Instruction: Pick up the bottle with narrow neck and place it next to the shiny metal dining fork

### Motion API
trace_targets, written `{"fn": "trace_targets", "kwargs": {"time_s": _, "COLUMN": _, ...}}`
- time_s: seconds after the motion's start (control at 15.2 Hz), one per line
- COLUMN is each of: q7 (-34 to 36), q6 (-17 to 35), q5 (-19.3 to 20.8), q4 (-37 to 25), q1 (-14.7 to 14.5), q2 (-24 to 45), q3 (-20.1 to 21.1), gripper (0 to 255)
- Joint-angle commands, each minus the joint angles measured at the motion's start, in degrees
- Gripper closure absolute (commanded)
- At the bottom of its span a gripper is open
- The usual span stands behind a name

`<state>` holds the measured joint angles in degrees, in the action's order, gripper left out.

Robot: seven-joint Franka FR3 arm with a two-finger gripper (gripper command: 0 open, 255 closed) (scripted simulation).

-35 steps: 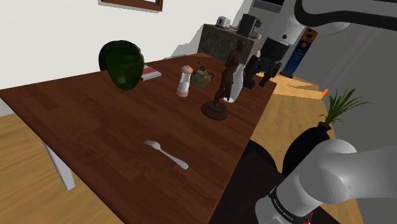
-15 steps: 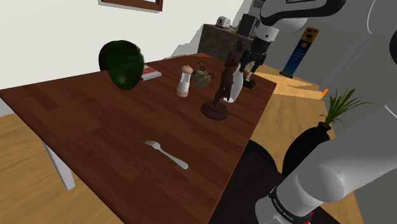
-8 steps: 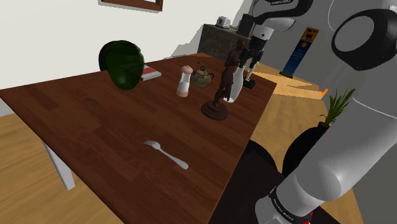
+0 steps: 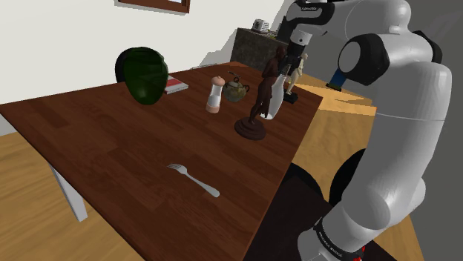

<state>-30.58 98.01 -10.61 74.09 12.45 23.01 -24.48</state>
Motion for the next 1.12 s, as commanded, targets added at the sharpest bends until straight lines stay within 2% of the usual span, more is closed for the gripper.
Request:
{"fn": "trace_targets", "kwargs": {"time_s": 0.0, "q7": -0.29, "q6": 0.96, "q5": -0.22, "q4": 0.39, "q1": 0.15, "q2": 0.58, "q3": 0.07, "gripper": 0}}
{"fn": "trace_targets", "kwargs": {"time_s": 0.33, "q7": -0.52, "q6": 5.25, "q5": -0.3, "q4": 4.72, "q1": -0.32, "q2": 0.58, "q3": 0.2, "gripper": 0}}
{"fn": "trace_targets", "kwargs": {"time_s": 0.86, "q7": -0.51, "q6": 5.24, "q5": -0.3, "q4": 4.71, "q1": -0.32, "q2": 0.58, "q3": 0.2, "gripper": 0}}
{"fn": "trace_targets", "kwargs": {"time_s": 0.92, "q7": -0.51, "q6": 5.24, "q5": -0.3, "q4": 4.71, "q1": -0.32, "q2": 0.58, "q3": 0.2, "gripper": 255}}
{"fn": "trace_targets", "kwargs": {"time_s": 1.06, "q7": -0.51, "q6": 5.24, "q5": -0.3, "q4": 4.71, "q1": -0.32, "q2": 0.58, "q3": 0.2, "gripper": 255}}
